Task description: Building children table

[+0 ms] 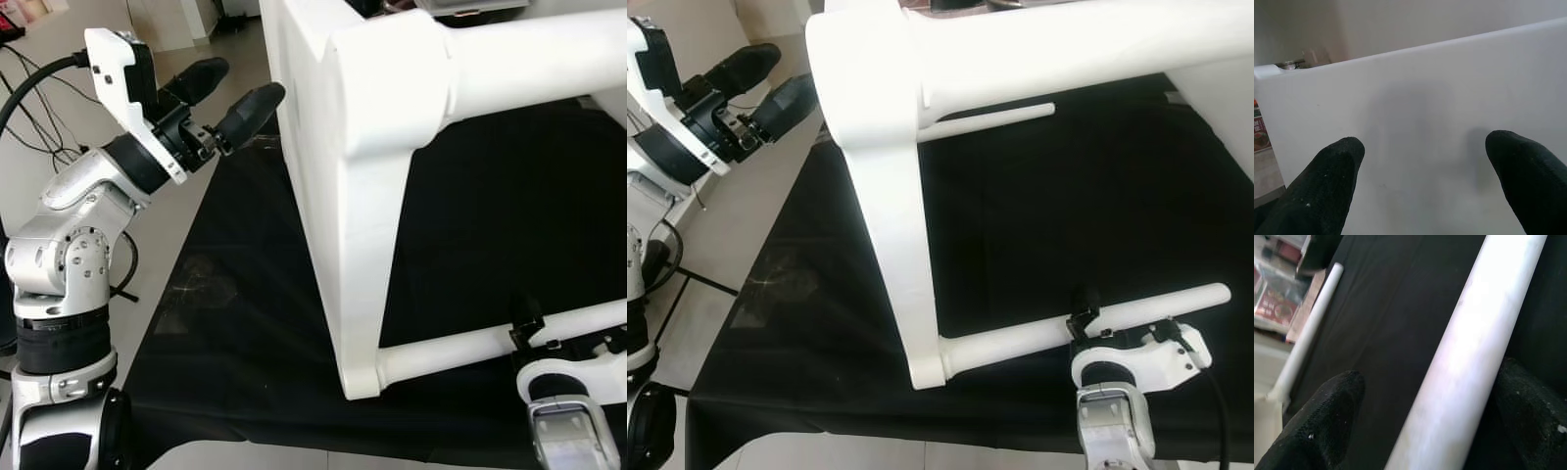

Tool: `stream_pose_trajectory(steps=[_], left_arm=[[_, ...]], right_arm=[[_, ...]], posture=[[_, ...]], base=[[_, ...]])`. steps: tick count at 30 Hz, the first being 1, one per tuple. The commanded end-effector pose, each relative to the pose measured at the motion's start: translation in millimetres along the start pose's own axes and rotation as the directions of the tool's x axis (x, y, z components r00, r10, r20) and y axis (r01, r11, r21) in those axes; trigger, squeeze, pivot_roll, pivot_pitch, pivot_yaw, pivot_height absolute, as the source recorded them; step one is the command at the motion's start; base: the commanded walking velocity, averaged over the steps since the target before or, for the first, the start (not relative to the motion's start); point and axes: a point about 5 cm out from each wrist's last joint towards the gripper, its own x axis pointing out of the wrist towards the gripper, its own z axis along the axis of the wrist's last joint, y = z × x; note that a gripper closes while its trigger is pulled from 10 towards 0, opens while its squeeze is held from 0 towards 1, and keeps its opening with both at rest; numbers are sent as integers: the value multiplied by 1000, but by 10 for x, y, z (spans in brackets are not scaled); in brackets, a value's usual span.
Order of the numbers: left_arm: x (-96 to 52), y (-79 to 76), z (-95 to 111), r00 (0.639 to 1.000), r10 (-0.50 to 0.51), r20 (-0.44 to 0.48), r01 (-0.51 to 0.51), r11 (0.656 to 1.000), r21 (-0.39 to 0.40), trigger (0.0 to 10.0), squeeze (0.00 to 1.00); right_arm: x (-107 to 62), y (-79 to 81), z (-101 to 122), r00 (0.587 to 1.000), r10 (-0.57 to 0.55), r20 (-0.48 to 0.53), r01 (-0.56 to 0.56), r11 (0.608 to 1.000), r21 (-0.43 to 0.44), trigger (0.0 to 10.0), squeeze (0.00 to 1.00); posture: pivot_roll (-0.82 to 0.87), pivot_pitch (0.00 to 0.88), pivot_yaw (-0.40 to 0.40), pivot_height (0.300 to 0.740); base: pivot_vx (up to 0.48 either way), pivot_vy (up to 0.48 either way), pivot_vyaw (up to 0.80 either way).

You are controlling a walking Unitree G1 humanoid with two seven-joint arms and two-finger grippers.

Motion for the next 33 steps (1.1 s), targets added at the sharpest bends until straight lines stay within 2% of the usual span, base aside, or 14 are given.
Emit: stream_pose_trajectory(steps=[1,5,9,11,12,23,24,25,27,28,29,30,31,33], left_arm=[[-24,37,79,1000,8,24,-8,1000,21,10000,0],[-24,40,87,1000,8,26,-9,1000,23,10000,0],[-30,45,76,1000,8,25,-8,1000,18,10000,0],[-30,44,66,1000,7,24,-7,1000,15,10000,0],[-25,37,52,1000,5,26,-5,1000,7,10000,0],[-15,34,57,999,7,39,-7,1000,1,10000,0],[-24,44,60,999,15,40,-15,1000,-2,10000,0],[-24,44,60,999,15,40,-15,1000,-2,10000,0],[-29,52,58,999,21,40,-21,1000,-4,10000,0],[-42,54,37,999,34,37,-34,999,-14,10000,0],[-42,54,37,999,34,37,-34,999,-14,10000,0],[-62,40,-14,998,52,25,-52,998,-23,10000,0],[-62,40,-14,998,52,25,-52,998,-23,10000,0],[-203,-24,-198,992,128,-20,-129,989,-66,10000,0]], right_arm=[[-73,27,46,999,42,7,-42,998,-42,10000,0],[-113,51,133,997,77,32,-75,994,-76,10000,0],[-233,220,393,972,217,86,-194,956,-221,10000,0],[-273,304,444,957,278,83,-244,927,-285,10000,0],[-337,449,505,930,362,64,-311,867,-389,10000,0],[-297,393,530,944,326,43,-274,854,-443,10000,0],[-300,493,495,917,398,-13,-349,789,-506,10000,0],[-300,493,495,917,398,-13,-349,789,-506,10000,0],[-309,565,465,893,447,-60,-404,732,-549,10000,0],[-335,683,375,839,520,-160,-498,615,-612,10000,0],[-335,683,375,839,520,-160,-498,615,-612,10000,0],[-365,772,238,776,564,-282,-588,485,-647,10000,0],[-365,772,238,776,564,-282,-588,485,-647,10000,0],[-392,938,-73,653,595,-468,-725,312,-615,10000,0]], posture=[[-105,136,111,740],[-105,136,111,740],[-124,139,120,740],[-127,140,119,740],[-134,139,118,740],[-139,135,112,740],[-139,135,112,740],[-139,135,112,740],[-137,133,112,740],[-134,130,115,740],[-134,130,115,740],[-126,124,114,740],[-126,124,114,740],[-106,116,104,740]], base=[[0,0,0],[0,0,0],[0,0,0],[0,0,0],[0,0,0],[0,0,0],[0,0,0],[0,0,0],[0,0,0],[0,0,0],[0,0,0],[0,0,0],[0,0,0],[0,0,0]])
